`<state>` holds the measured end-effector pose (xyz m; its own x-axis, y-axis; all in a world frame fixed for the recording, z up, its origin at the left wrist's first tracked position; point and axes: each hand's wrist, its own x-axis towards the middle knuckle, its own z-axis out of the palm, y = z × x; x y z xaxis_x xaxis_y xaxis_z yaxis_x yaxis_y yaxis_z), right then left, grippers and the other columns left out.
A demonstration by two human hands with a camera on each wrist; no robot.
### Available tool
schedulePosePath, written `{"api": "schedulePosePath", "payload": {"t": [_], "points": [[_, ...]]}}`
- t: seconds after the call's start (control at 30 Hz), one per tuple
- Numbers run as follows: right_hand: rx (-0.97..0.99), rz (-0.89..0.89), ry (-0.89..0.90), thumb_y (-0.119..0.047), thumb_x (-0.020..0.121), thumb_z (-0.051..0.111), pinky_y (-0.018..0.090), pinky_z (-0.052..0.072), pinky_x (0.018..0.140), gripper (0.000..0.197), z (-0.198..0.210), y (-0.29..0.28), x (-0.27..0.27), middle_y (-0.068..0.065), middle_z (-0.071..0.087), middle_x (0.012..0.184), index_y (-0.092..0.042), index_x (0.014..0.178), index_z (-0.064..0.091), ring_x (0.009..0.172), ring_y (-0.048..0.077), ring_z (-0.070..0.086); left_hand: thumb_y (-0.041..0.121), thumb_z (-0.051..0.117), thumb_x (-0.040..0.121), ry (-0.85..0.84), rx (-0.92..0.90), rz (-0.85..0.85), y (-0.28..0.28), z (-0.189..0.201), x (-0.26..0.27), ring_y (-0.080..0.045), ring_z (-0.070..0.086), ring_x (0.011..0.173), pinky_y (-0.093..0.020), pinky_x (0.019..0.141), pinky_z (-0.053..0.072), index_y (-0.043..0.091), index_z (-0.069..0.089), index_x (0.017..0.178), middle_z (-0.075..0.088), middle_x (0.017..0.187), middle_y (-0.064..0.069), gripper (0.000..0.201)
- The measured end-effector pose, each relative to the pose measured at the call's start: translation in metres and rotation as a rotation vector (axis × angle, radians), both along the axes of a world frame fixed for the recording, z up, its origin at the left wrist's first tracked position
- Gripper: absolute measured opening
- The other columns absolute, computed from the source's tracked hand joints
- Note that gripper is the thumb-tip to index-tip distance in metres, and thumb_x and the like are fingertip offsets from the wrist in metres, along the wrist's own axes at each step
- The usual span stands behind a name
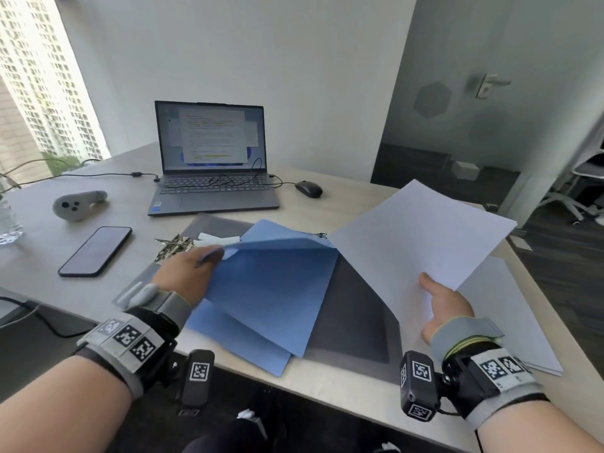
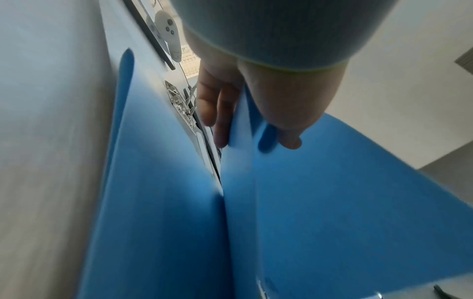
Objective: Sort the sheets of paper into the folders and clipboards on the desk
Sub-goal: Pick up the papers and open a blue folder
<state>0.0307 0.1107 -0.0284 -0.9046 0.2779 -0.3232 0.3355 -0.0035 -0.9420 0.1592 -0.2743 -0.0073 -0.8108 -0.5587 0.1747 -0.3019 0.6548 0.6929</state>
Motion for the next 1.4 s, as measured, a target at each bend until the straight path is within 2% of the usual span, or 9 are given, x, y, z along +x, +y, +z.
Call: {"api": "schedulePosePath", "payload": {"t": [0.07, 0.2, 0.37, 0.47, 0.6, 0.73, 0.9, 1.1, 1.4], "points": [[0.004, -0.004, -0.029, -0.045, 0.083, 0.072, 0.032, 0.046, 0.086, 0.037, 0.0, 0.002, 0.001, 0.004, 0.06, 0.102, -0.015, 0.104, 0.067, 0.093, 0.026, 0.057, 0.053, 0.054, 0.088, 0.048, 0.052, 0.059, -0.006, 0.007, 0.004, -0.032, 0.064, 0.098, -0.033, 0.075, 0.043, 0.028, 0.077, 0.103, 0.073, 0.103, -0.012, 0.038], [0.008, -0.011, -0.057, -0.047, 0.081, 0.073, 0.036, 0.049, 0.092, 0.042, -0.002, 0.007, 0.004, 0.001, 0.06, 0.087, -0.013, 0.104, 0.068, 0.092, 0.029, 0.06, 0.042, 0.056, 0.097, 0.212, 0.296, 0.098, -0.014, 0.008, 0.014, -0.008, 0.063, 0.075, -0.026, 0.068, 0.045, 0.037, 0.071, 0.072, 0.071, 0.065, 0.02, 0.029], [0.012, 0.056, -0.013, -0.032, 0.09, 0.068, 0.028, 0.041, 0.062, 0.026, 0.01, -0.001, 0.017, 0.004, 0.058, 0.091, -0.012, 0.105, 0.062, 0.072, 0.022, 0.053, 0.027, 0.052, 0.101, 0.297, 0.484, 0.074, 0.011, 0.012, 0.01, 0.018, 0.055, 0.048, -0.003, 0.049, 0.04, 0.029, 0.065, 0.08, 0.059, 0.046, 0.032, 0.025], [0.026, 0.098, -0.018, -0.027, 0.086, 0.073, 0.043, 0.056, 0.078, 0.027, 0.005, -0.011, 0.018, 0.005, 0.065, 0.087, -0.009, 0.105, 0.067, 0.078, 0.029, 0.062, 0.033, 0.056, 0.099, 0.337, 0.565, 0.101, 0.027, 0.0, -0.002, 0.008, 0.063, 0.059, -0.011, 0.056, 0.05, 0.021, 0.07, 0.091, 0.069, 0.06, 0.02, 0.019], [0.14, 0.211, -0.056, -0.027, 0.084, 0.074, 0.056, 0.053, 0.09, 0.018, -0.009, -0.01, 0.018, 0.012, 0.071, 0.097, -0.013, 0.094, 0.069, 0.092, 0.036, 0.067, 0.044, 0.053, 0.097, 0.331, 0.658, 0.125, 0.061, -0.022, -0.013, -0.02, 0.064, 0.086, -0.032, 0.079, 0.049, 0.021, 0.068, 0.1, 0.07, 0.094, 0.0, 0.027], [0.209, 0.231, -0.081, -0.022, 0.087, 0.07, 0.053, 0.053, 0.093, 0.01, -0.012, -0.011, 0.026, 0.015, 0.071, 0.1, -0.012, 0.09, 0.066, 0.096, 0.037, 0.067, 0.049, 0.045, 0.1, 0.265, 0.76, 0.125, 0.095, -0.038, -0.013, -0.016, 0.062, 0.079, -0.03, 0.077, 0.046, 0.025, 0.064, 0.102, 0.067, 0.087, 0.008, 0.03], [0.264, 0.242, -0.119, -0.02, 0.089, 0.066, 0.049, 0.053, 0.093, 0.01, -0.008, -0.013, 0.03, 0.006, 0.067, 0.084, -0.014, 0.081, 0.064, 0.093, 0.035, 0.067, 0.055, 0.042, 0.098, 0.245, 0.81, 0.123, 0.117, -0.047, -0.018, -0.021, 0.065, 0.093, -0.035, 0.087, 0.049, 0.031, 0.063, 0.115, 0.07, 0.1, 0.007, 0.035], [0.345, 0.294, -0.116, -0.024, 0.089, 0.065, 0.042, 0.054, 0.088, 0.021, -0.009, -0.024, 0.03, 0.009, 0.066, 0.086, -0.005, 0.097, 0.064, 0.093, 0.035, 0.067, 0.062, 0.04, 0.094, 0.212, 0.783, 0.064, 0.12, -0.049, -0.014, -0.028, 0.063, 0.107, -0.041, 0.097, 0.048, 0.03, 0.061, 0.127, 0.069, 0.116, 0.002, 0.05], [0.313, 0.318, -0.131, -0.024, 0.09, 0.066, 0.043, 0.053, 0.09, 0.016, -0.009, -0.035, 0.031, 0.007, 0.063, 0.084, -0.01, 0.09, 0.06, 0.098, 0.036, 0.065, 0.046, 0.035, 0.103, 0.238, 0.759, 0.002, 0.127, -0.038, -0.006, -0.014, 0.05, 0.106, -0.024, 0.09, 0.031, 0.026, 0.055, 0.135, 0.058, 0.116, 0.01, 0.042]]}}
